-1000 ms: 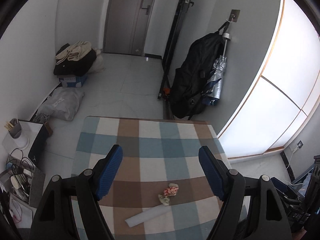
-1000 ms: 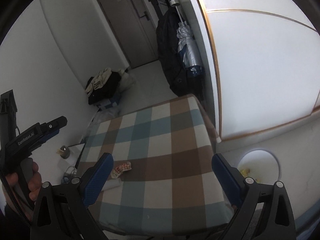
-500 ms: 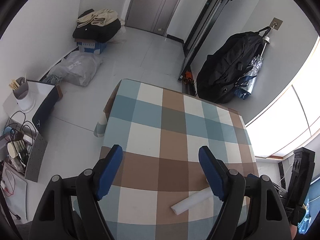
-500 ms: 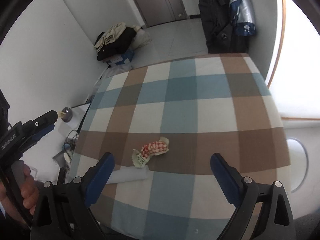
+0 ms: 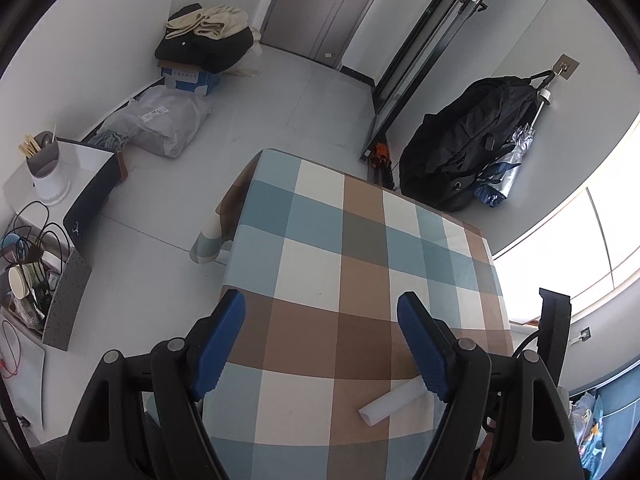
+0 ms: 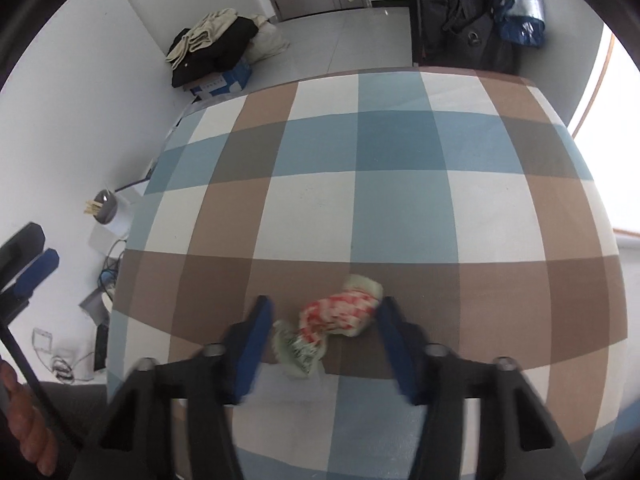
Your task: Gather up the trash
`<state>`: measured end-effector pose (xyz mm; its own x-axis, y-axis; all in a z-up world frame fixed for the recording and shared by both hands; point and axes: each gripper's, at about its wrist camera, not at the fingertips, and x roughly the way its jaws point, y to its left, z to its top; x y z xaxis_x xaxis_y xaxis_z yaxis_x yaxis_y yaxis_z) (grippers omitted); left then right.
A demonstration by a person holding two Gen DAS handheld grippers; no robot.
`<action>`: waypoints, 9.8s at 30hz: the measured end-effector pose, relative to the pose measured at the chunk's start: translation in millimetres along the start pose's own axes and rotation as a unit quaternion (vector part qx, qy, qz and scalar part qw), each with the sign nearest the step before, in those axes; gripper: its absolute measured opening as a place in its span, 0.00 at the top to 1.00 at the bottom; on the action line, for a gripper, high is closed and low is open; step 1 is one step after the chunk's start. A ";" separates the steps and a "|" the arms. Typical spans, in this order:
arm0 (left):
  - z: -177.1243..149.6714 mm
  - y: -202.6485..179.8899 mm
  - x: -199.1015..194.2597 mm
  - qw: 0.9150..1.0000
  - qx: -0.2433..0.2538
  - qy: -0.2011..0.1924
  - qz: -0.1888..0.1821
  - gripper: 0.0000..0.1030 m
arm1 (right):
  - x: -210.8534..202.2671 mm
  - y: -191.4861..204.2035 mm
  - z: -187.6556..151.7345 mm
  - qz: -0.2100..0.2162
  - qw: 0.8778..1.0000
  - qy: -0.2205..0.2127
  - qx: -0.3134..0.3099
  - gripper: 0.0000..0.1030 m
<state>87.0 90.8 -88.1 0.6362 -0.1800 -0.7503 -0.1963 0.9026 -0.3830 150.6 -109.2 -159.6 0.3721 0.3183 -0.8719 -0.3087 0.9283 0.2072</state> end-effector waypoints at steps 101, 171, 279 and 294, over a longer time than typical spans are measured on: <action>-90.9 -352.6 78.7 0.927 0.304 0.134 -0.173 0.95 | -240.5 -329.2 -137.3 -0.017 0.953 -0.216 0.213 0.74; -142.5 -430.6 230.0 0.910 0.291 0.285 -0.079 0.26 | -87.0 -469.2 -177.9 -0.003 0.912 -0.066 0.405 0.28; -111.6 -372.2 100.9 0.945 0.283 0.152 -0.056 0.26 | -165.4 -376.1 -132.1 -0.049 0.939 -0.131 0.316 0.02; -105.9 -360.8 89.6 0.954 0.255 0.141 -0.071 0.26 | -183.2 -362.9 -133.5 -0.063 0.937 -0.151 0.308 0.02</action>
